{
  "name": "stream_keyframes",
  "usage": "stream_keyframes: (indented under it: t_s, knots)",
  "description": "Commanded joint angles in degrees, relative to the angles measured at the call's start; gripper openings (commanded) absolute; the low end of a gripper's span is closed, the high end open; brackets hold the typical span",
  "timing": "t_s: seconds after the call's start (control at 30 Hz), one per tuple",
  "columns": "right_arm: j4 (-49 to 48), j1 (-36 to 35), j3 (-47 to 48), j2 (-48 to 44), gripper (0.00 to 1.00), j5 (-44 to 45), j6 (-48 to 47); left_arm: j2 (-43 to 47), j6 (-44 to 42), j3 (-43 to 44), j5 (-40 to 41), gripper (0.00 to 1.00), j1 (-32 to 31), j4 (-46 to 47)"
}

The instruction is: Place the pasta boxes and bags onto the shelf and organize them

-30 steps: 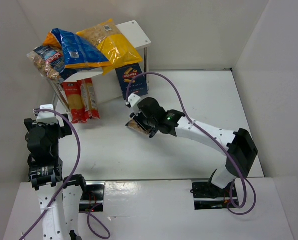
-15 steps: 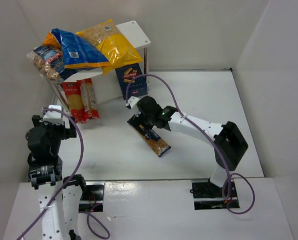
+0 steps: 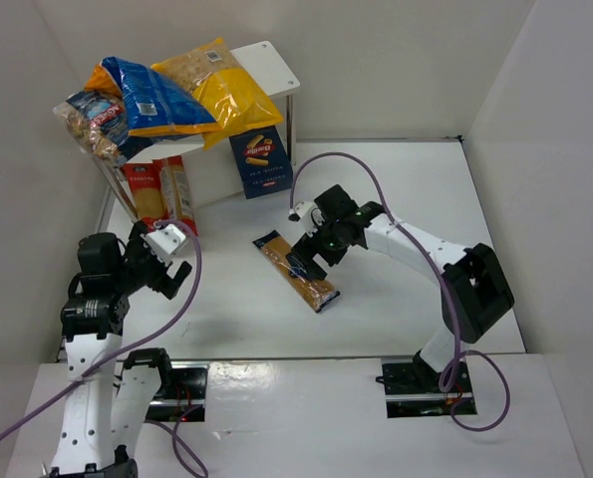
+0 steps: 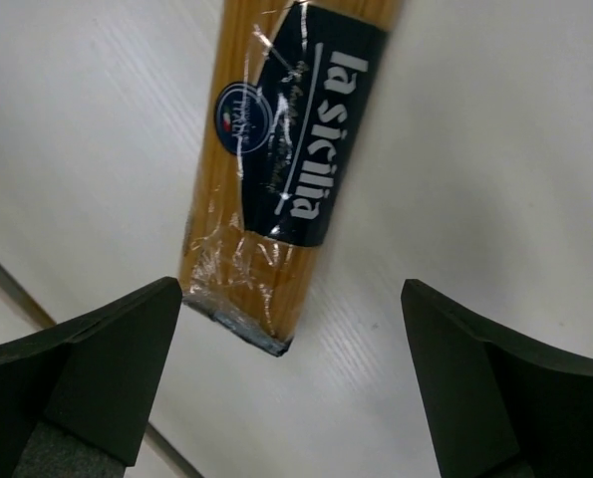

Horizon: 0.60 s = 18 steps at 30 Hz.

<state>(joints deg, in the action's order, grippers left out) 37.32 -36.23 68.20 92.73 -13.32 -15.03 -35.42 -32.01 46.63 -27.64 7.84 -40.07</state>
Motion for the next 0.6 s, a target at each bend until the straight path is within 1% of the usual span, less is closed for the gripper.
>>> stream_keyframes:
  t_s: [0.0, 0.07, 0.1, 0.17, 0.3, 0.37, 0.57]
  knots:
    - [2.14, -1.12, -0.7, -0.62, 1.0, -6.72, -2.11, -0.18, -3.42, 1.71, -4.01, 1.0, -0.72, 0.69]
    - [0.74, -2.97, -1.41, 1.04, 1.0, -3.57, -0.8, 0.35, -0.44, 0.92, -2.69, 1.0, -0.72, 2.18]
    - [-1.44, -3.49, -2.1, 1.75, 1.0, -2.25, 1.12, 0.35, 0.97, 0.92, -0.25, 1.0, -0.72, 2.19]
    - [-3.3, -3.5, -2.64, 4.72, 1.0, 0.13, 3.06, 1.58, 3.87, 0.92, 2.14, 1.0, -0.72, 2.19]
    - [-7.17, -3.5, -2.64, 9.3, 1.0, 1.63, 5.7, 3.42, 7.3, 1.01, 7.5, 1.0, -0.72, 4.48]
    - [-8.57, -4.72, -2.12, 10.71, 1.0, 2.85, 6.32, 3.43, 7.31, 0.31, 8.82, 1.0, -0.72, 5.27]
    - [-8.58, -6.84, 1.66, 16.34, 1.0, 3.48, 6.33, 2.9, 8.02, -0.92, 9.44, 1.0, -0.72, 7.02]
